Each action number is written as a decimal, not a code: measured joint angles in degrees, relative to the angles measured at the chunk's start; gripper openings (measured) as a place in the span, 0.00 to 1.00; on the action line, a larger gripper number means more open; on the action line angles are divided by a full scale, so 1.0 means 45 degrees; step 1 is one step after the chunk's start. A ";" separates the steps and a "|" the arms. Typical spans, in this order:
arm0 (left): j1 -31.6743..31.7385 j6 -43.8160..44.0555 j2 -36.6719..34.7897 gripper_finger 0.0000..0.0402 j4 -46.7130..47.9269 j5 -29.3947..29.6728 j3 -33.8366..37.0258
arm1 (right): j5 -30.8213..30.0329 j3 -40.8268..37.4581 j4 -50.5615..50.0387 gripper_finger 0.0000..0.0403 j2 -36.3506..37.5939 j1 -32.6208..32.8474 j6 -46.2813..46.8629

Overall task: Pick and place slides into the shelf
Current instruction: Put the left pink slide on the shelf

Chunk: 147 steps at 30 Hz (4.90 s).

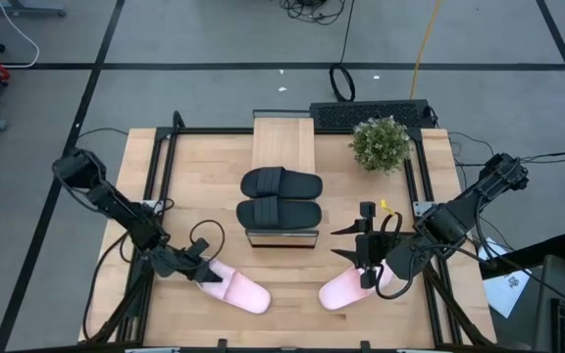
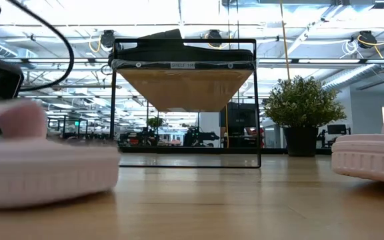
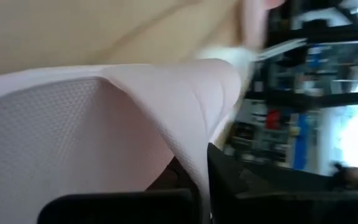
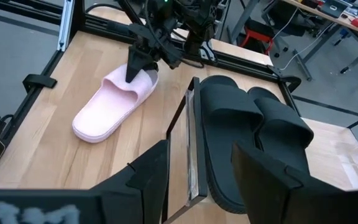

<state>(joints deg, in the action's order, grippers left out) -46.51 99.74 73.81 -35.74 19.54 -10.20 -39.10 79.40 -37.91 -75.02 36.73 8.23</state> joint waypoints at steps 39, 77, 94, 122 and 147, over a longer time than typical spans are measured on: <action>0.9765 -0.8289 -0.6002 0.00 1.8960 0.0230 -1.4542 | -0.4656 -0.0005 0.7734 0.41 0.1799 -0.1177 -1.0986; 1.9422 -1.1866 0.3098 0.00 1.1563 -1.1727 -1.4528 | -0.7410 0.0000 0.7325 0.41 0.2254 -0.2229 -1.2626; 1.8685 -0.9731 0.3091 0.00 0.8089 -1.1168 -1.1661 | -0.7361 0.0000 0.7169 0.41 0.2244 -0.2229 -1.2318; 1.7957 -0.9726 0.2489 0.00 0.9149 -1.0420 -1.1190 | -0.7351 0.0000 0.6411 0.41 0.2244 -0.2229 -1.1643; 1.7488 -0.9459 0.2489 0.00 0.9928 -1.0589 -1.1203 | -0.7305 0.0000 0.6411 0.41 0.2244 -0.2229 -1.1643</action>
<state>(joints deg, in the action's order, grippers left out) 32.19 57.18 85.01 8.94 -28.11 -60.61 -71.97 79.40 -9.06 -64.93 26.70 -44.16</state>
